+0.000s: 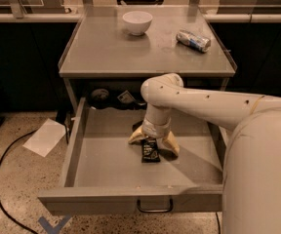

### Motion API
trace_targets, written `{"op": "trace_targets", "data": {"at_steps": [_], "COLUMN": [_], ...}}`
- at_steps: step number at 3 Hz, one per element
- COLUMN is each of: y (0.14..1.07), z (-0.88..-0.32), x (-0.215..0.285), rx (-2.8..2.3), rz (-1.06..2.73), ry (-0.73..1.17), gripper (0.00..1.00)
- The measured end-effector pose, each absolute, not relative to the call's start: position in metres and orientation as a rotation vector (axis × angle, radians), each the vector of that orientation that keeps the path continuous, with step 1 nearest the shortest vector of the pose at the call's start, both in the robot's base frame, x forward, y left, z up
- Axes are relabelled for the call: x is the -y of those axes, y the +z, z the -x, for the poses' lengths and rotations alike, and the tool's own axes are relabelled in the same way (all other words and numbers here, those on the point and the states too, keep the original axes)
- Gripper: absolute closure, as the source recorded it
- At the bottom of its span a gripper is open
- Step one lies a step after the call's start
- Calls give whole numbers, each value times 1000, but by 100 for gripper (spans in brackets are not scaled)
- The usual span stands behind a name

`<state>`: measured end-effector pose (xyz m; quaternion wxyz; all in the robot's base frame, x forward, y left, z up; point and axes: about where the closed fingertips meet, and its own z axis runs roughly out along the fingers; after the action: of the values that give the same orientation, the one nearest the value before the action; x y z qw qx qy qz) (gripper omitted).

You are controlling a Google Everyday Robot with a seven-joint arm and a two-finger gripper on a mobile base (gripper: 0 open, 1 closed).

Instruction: Pick rxbar chocolate from top drawer and place on counter

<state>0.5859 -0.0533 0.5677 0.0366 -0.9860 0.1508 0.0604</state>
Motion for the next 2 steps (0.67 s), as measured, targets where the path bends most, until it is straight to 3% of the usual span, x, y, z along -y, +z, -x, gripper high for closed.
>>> {"op": "trace_targets", "data": {"at_steps": [1,2], "y": [576,595], "z": [-586,-586], "x": [53,53], "rx": [-463,-463], "rz": [3028,3028], "ry": [185,186], "gripper": [100,100]}}
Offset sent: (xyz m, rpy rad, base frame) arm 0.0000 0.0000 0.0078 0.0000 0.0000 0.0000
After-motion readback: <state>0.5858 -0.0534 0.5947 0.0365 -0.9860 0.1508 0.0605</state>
